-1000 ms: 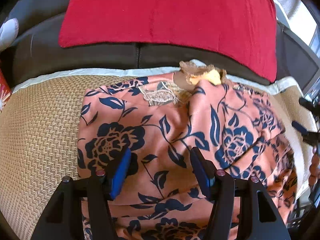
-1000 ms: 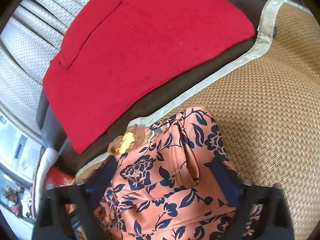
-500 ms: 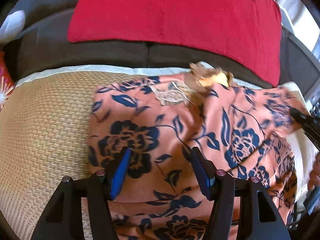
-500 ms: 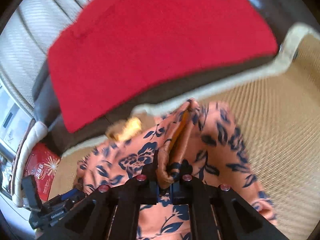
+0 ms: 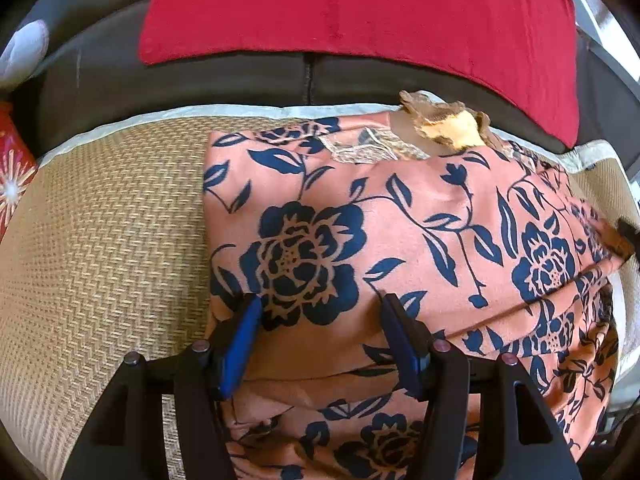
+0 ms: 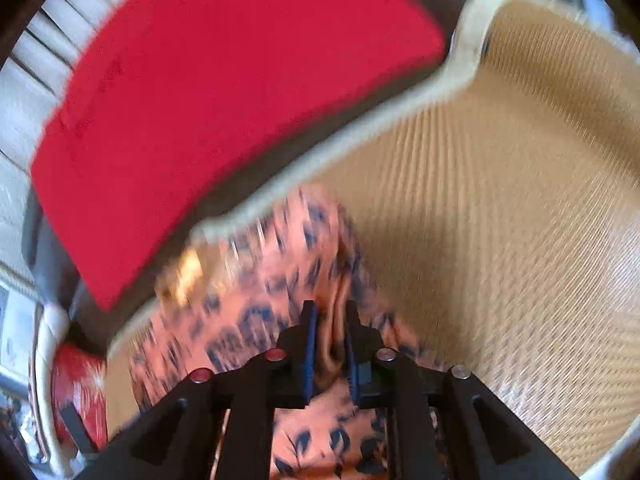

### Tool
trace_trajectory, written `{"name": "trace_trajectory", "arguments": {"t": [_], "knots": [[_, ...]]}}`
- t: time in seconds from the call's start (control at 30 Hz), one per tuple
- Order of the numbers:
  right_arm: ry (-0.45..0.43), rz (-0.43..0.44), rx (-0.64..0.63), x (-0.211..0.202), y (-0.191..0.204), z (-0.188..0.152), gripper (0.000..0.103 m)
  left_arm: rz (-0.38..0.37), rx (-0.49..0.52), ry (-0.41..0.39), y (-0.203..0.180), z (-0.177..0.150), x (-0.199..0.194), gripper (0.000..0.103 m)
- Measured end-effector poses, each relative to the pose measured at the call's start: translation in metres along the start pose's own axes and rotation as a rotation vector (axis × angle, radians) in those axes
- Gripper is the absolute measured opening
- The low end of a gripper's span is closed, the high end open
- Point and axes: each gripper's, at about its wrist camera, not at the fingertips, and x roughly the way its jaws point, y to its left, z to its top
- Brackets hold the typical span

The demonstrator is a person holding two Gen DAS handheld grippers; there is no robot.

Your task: Fold small clothes

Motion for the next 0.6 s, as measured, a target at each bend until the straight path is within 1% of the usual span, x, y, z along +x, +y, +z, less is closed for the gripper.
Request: {"name": "trace_trajectory", "arguments": {"t": [0.03,0.07,0.1,0.17,0.2,0.27,0.3,0.33,0.37,0.43,0.47,0.5,0.53,0.57,0.6], "knots": [[-0.041,0.010,-0.023,-0.008,0.003,0.002,0.027,-0.005,-0.010,-0.011,0.003,0.000,-0.003,0.063],[-0.063,0.045,-0.074,-0.009,0.014,0.002,0.030,-0.014,-0.022,-0.031,0.005,0.002,-0.008,0.063],[-0.042,0.075,-0.115,-0.004,0.023,0.000,0.031,-0.023,-0.024,-0.052,0.006,0.003,-0.013,0.063],[0.059,0.103,-0.169,0.024,0.044,-0.013,0.031,-0.014,-0.010,-0.073,0.006,0.004,-0.017,0.063],[0.106,0.091,-0.188,0.037,0.049,-0.019,0.031,0.000,-0.001,-0.068,0.005,0.005,-0.015,0.063],[0.227,0.005,-0.227,0.075,0.059,-0.034,0.032,0.036,0.018,-0.017,0.001,0.006,-0.003,0.063],[0.225,-0.005,-0.239,0.081,0.061,-0.037,0.032,0.041,0.021,0.013,0.001,0.004,0.004,0.063],[0.181,-0.009,-0.275,0.077,0.068,-0.037,0.031,0.042,0.023,0.010,0.000,0.002,0.005,0.063],[0.177,-0.003,-0.292,0.076,0.073,-0.037,0.031,0.044,0.029,-0.003,-0.001,0.002,0.002,0.063],[0.123,0.072,-0.300,0.064,0.084,-0.037,0.031,0.009,0.032,-0.038,-0.005,0.004,-0.007,0.063],[0.106,0.105,-0.314,0.060,0.090,-0.039,0.031,0.002,0.029,-0.051,-0.005,0.005,-0.010,0.063],[0.111,0.127,-0.333,0.061,0.098,-0.043,0.031,0.013,0.027,-0.045,-0.005,0.005,-0.009,0.065],[0.141,0.148,-0.353,0.065,0.106,-0.048,0.031,0.027,0.032,-0.016,-0.006,0.004,-0.003,0.066],[0.229,0.161,-0.385,0.080,0.114,-0.060,0.034,0.029,0.040,0.009,-0.008,0.002,0.002,0.066],[0.292,0.154,-0.404,0.094,0.121,-0.063,0.035,0.039,0.051,0.024,-0.010,0.000,0.004,0.066]]}}
